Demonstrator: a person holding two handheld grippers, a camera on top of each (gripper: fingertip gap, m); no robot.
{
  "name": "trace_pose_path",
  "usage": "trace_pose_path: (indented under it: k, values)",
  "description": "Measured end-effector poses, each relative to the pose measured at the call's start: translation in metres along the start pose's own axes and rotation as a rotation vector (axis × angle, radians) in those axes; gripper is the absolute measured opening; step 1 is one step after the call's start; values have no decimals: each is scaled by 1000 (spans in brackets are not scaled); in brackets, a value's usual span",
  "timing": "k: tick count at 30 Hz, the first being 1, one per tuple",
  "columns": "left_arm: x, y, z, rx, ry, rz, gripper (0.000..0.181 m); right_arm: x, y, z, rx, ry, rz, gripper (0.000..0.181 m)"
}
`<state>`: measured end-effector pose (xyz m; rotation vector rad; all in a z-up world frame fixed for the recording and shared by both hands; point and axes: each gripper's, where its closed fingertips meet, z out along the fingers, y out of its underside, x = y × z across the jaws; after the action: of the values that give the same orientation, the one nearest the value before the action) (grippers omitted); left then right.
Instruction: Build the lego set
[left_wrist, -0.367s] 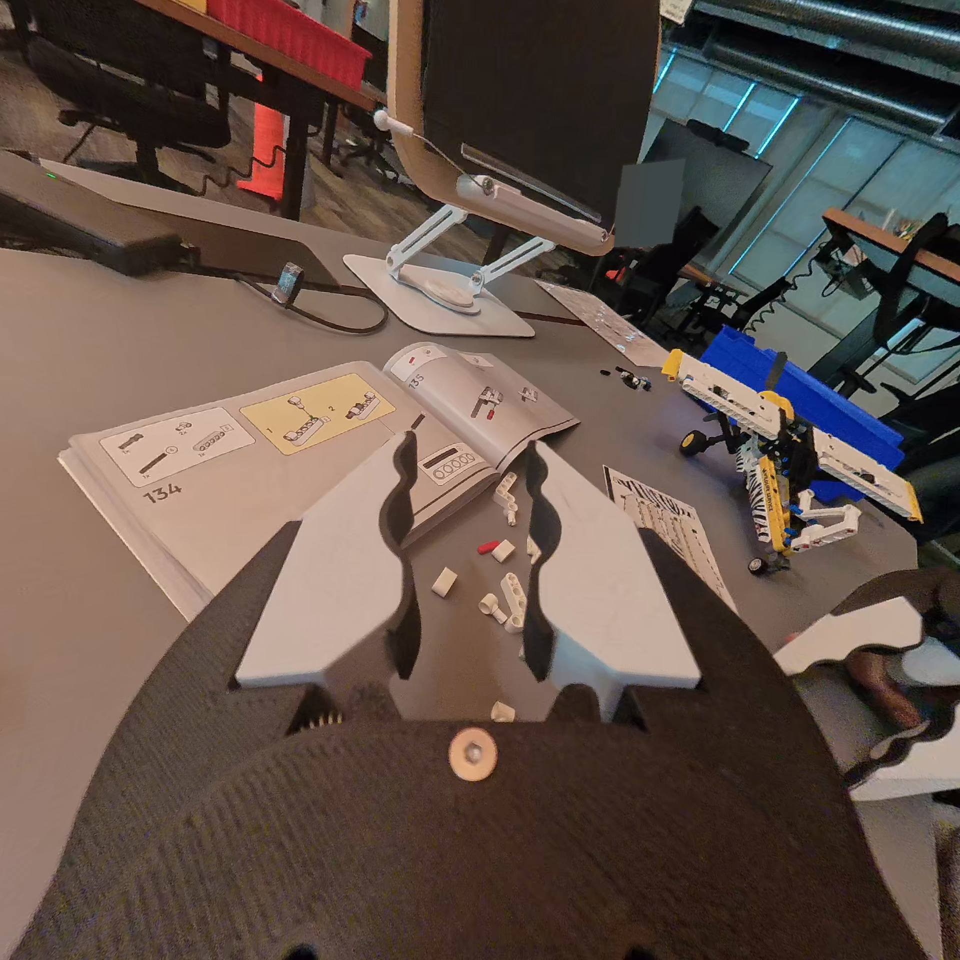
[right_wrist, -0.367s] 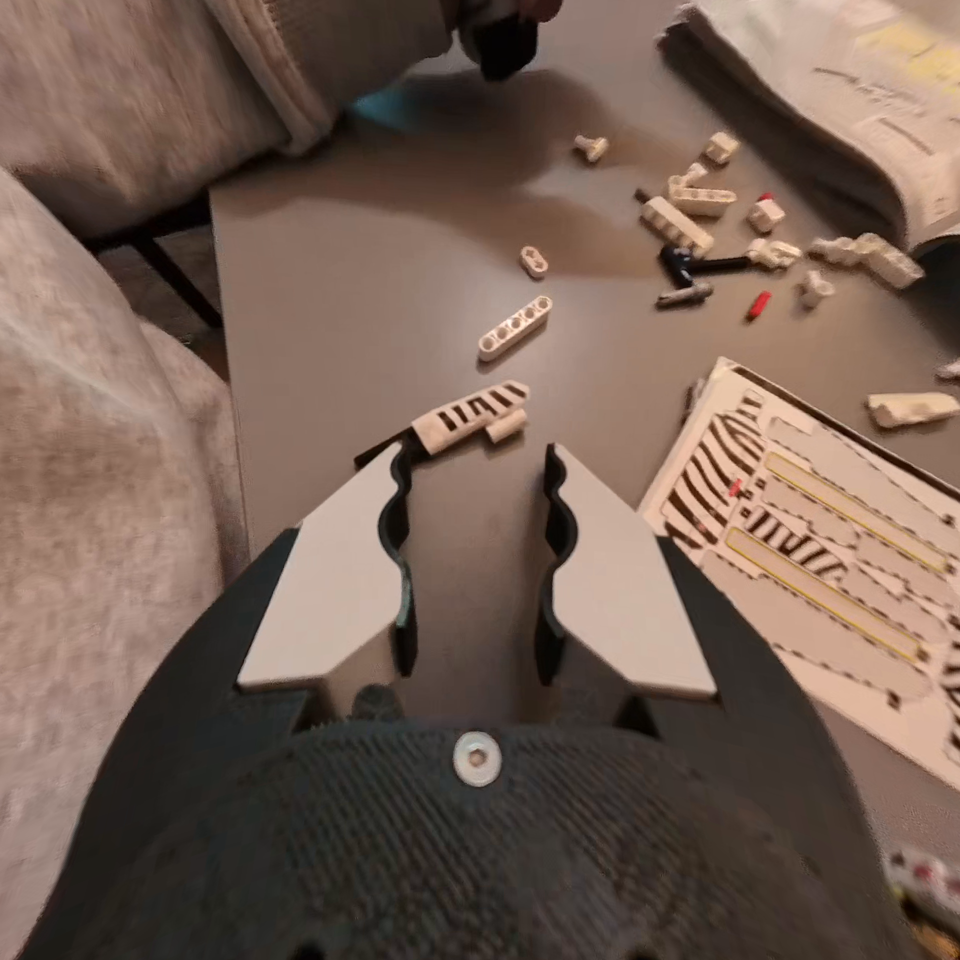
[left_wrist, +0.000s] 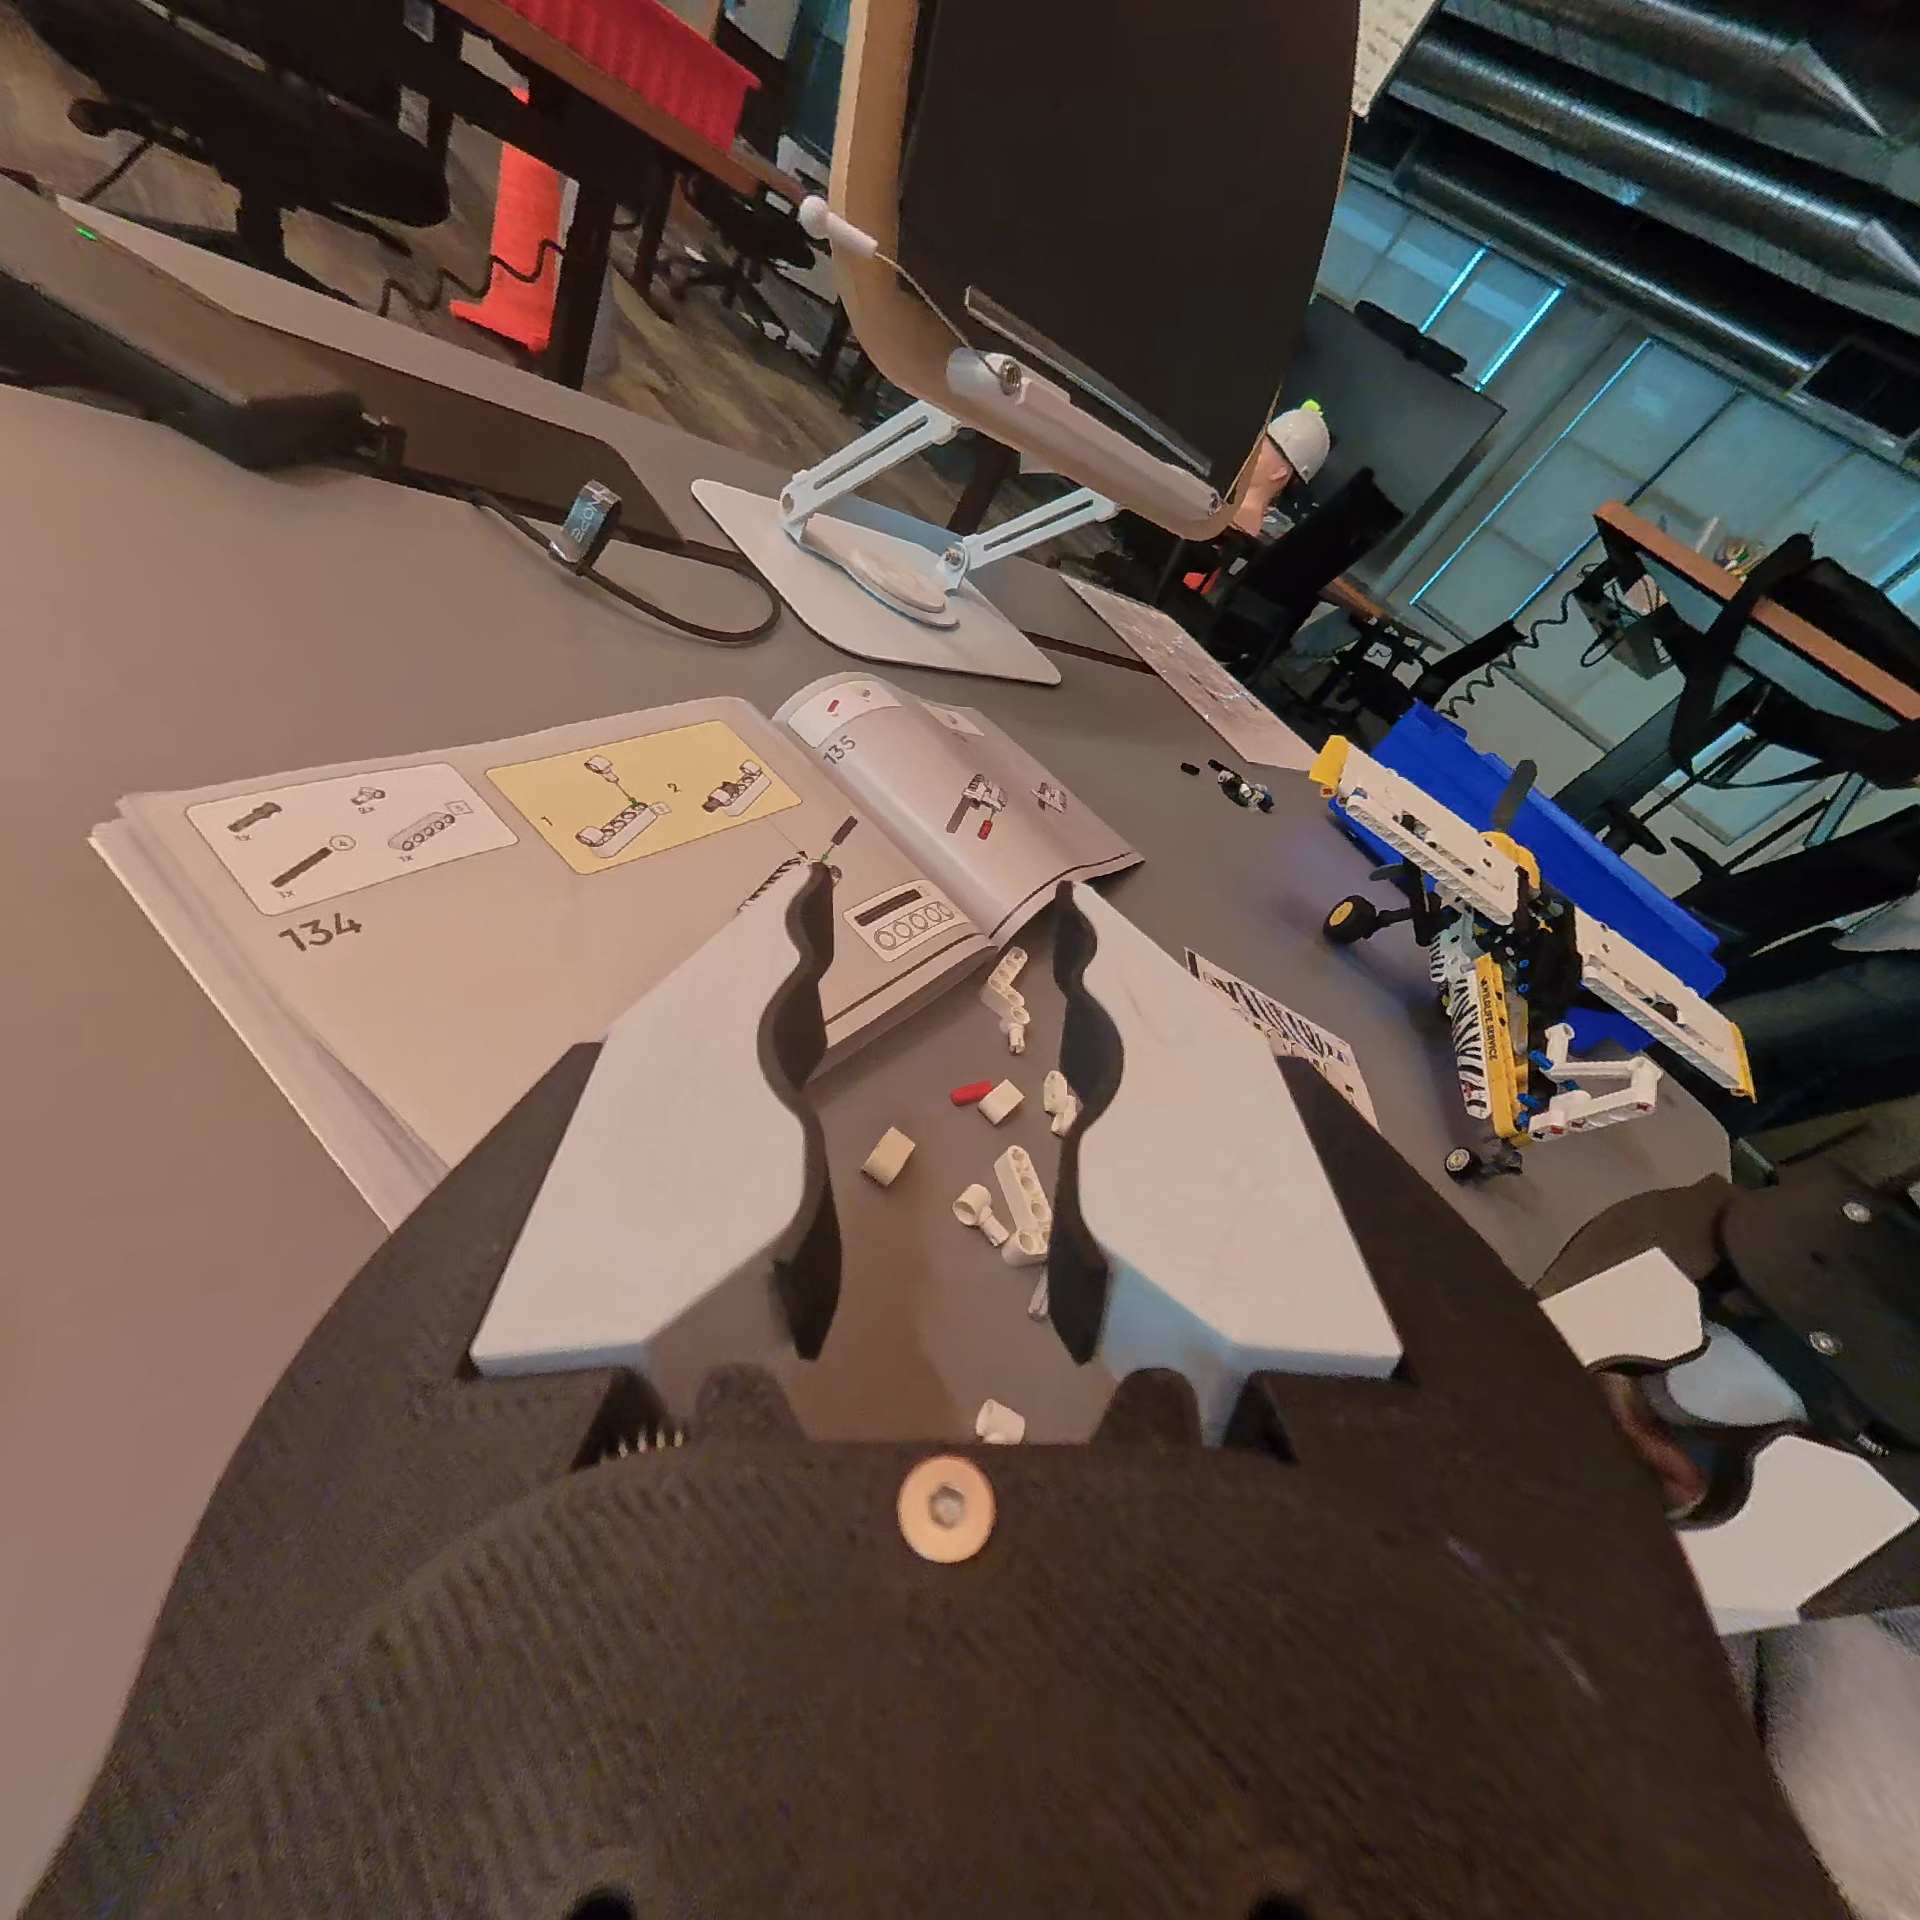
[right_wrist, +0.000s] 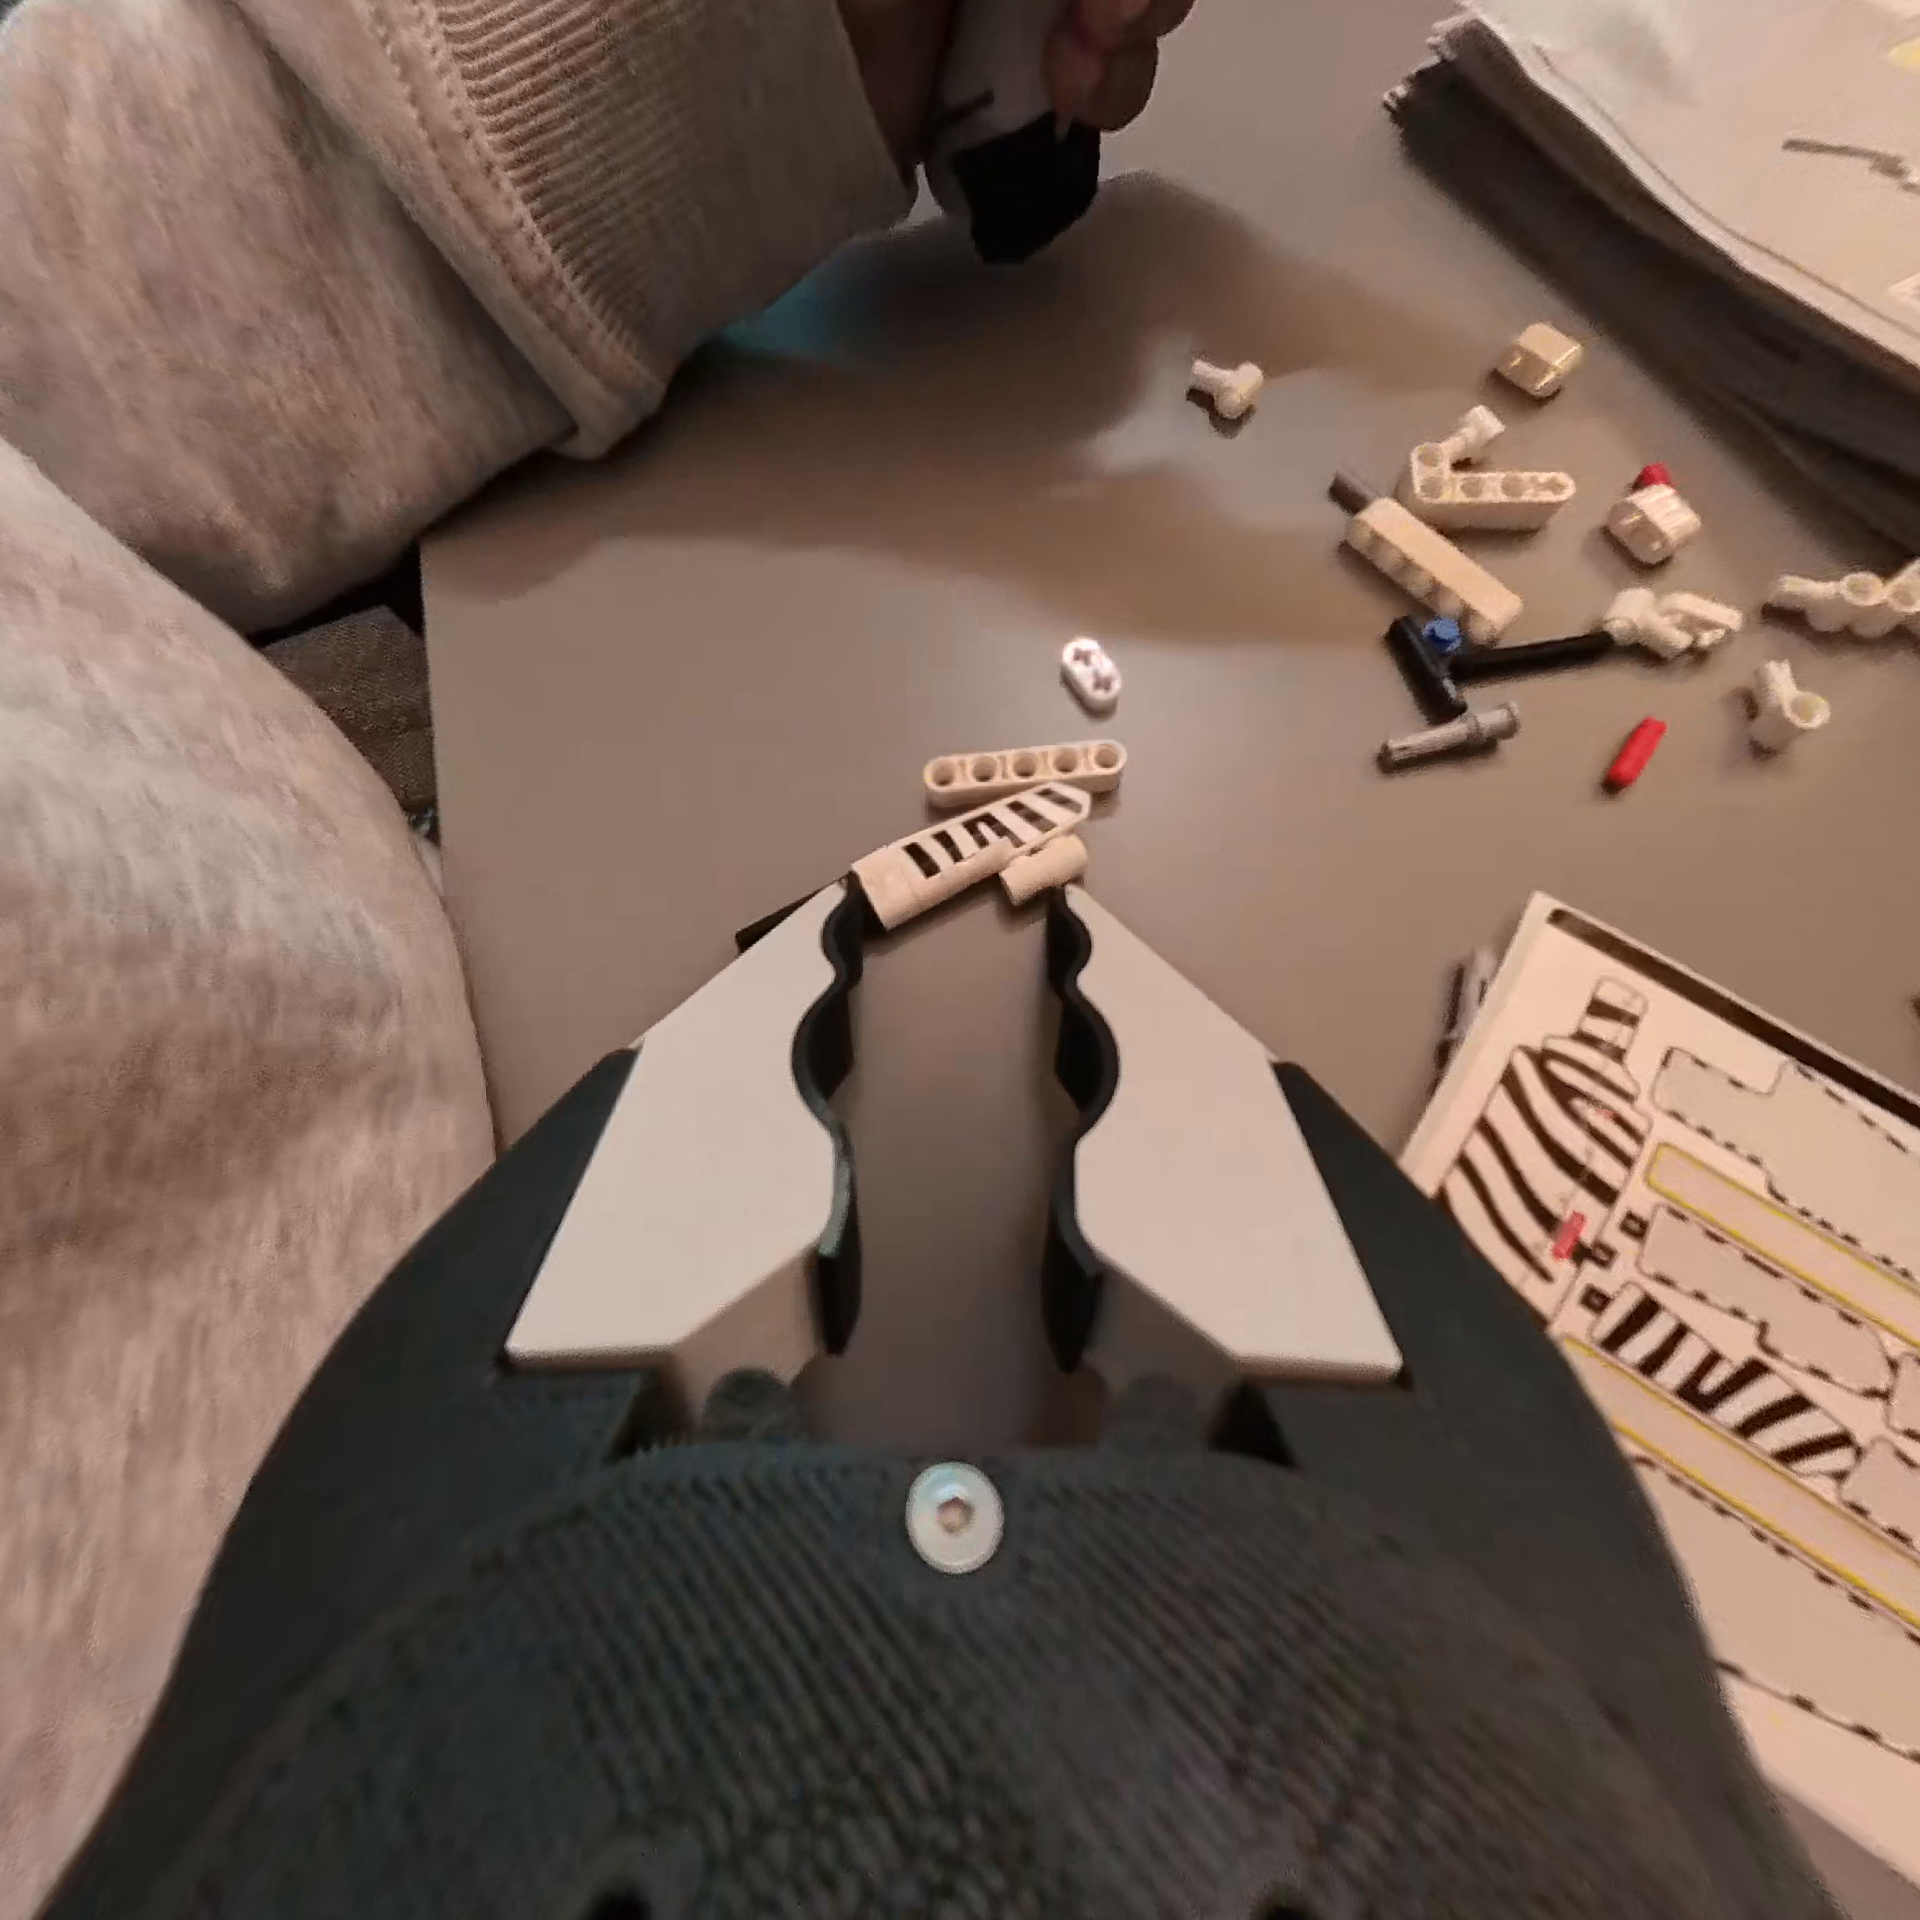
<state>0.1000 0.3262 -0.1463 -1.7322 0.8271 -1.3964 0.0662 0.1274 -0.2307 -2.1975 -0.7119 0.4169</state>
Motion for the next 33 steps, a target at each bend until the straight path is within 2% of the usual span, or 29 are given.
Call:
trace_pose_path:
  k: [1,8,19,33]
  values:
    - [0,0,0,0,3,-6,41,1,-2,3,1,10,11,34]
    - [-3,-3,-2,28,21,-61,41,7,-10,10,9,18,83,29]
    - [0,1,-1,22,87,-166,41,-20,-11,15,-6,-96,-40,29]
    - [4,5,0,12,127,-209,42,-21,-11,15,-6,-138,-3,24]
